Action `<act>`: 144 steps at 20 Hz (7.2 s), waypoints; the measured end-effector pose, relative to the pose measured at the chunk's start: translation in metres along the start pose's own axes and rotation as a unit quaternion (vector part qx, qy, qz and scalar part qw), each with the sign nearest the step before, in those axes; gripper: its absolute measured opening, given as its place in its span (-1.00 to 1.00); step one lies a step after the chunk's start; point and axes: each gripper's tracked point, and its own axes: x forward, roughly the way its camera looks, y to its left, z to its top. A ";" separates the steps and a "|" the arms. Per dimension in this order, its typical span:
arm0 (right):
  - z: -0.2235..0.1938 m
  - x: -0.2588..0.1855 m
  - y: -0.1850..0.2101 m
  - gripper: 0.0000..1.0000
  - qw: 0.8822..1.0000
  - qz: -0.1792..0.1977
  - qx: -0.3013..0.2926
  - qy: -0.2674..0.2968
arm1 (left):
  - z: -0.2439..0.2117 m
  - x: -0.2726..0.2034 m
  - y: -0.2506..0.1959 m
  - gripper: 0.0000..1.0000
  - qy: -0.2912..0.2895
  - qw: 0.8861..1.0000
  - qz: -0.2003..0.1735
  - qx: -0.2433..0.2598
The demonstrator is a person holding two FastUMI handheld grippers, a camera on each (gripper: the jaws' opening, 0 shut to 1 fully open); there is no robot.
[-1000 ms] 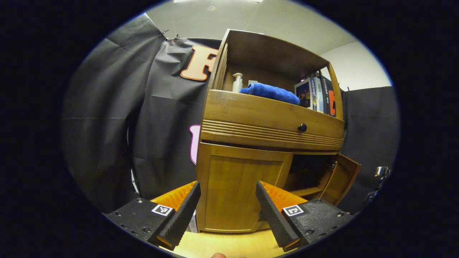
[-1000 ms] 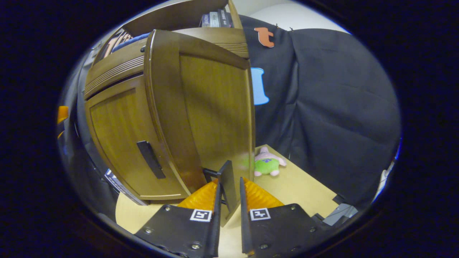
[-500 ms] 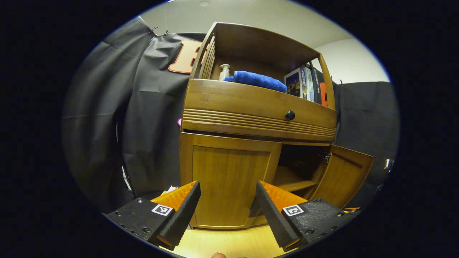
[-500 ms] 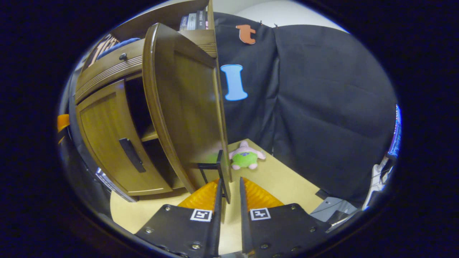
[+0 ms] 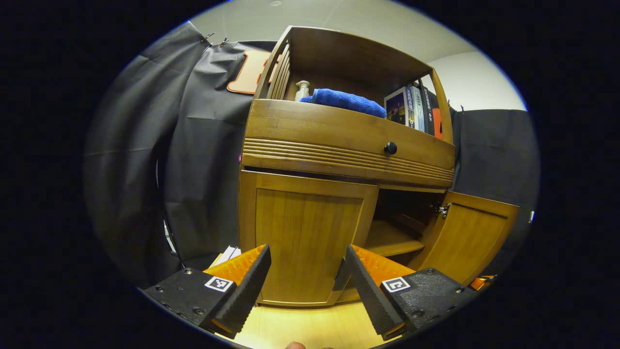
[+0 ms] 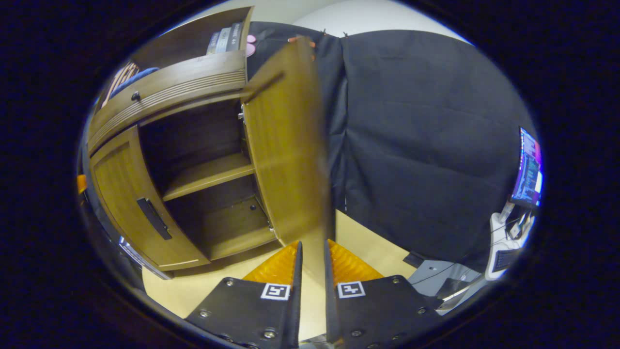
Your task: Open the right door of the double-door shoe cabinet with the right hand, and open the left door with the left hand.
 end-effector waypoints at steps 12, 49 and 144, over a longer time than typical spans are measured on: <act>0.028 -0.036 0.005 -0.57 0.998 0.034 -0.001 -0.056 | -0.032 0.020 -0.035 0.92 0.054 0.998 -0.035 -0.013; 0.145 -0.039 0.014 0.94 0.976 0.033 -0.018 -0.216 | -0.163 0.157 -0.081 -0.19 0.181 0.982 -0.045 -0.017; 0.063 -0.042 0.216 0.94 0.955 0.279 0.017 -0.095 | 0.099 -0.139 0.136 -0.84 -0.155 0.949 0.242 0.129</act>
